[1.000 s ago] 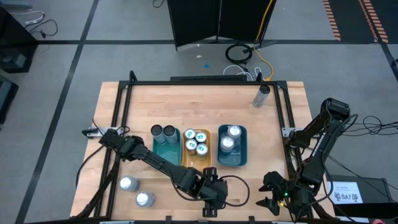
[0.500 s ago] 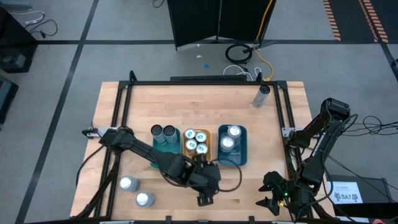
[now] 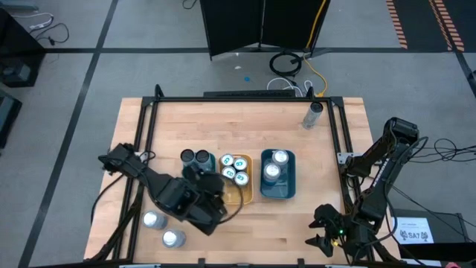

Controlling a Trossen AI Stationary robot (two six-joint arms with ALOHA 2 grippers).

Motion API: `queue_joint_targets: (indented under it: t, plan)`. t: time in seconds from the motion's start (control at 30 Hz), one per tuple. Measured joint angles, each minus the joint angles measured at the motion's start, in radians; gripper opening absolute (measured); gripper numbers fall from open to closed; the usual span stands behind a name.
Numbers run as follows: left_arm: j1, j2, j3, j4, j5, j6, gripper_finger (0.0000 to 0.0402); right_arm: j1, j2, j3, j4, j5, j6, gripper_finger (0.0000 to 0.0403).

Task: Sort soda cans
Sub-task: Put the bottom left black can into the light green bin

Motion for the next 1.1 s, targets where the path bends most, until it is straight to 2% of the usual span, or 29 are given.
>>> queue_joint_targets:
  t: [0.23,0.37,0.63,0.83,1.1]
  plan:
    - [-0.026,-0.179,-0.392,0.008,0.025,-0.314,0.0288,-0.012,0.000,0.000,0.000,0.024,0.008,0.0331]
    - [-0.043,-0.284,-0.571,0.083,0.044,-0.502,0.0288,-0.019,0.000,0.000,-0.005,0.024,0.025,0.0331]
    - [-0.012,-0.429,-0.838,0.193,0.062,-0.602,0.0290,-0.051,0.000,0.000,-0.009,0.027,0.025,0.0331]
    - [0.035,-0.452,-0.953,0.296,0.064,-0.593,0.0290,-0.081,0.000,0.000,-0.010,0.026,0.037,0.0331]
    - [0.087,-0.453,-0.976,0.312,0.063,-0.568,0.0290,-0.092,0.000,0.000,-0.010,0.021,0.077,0.0331]
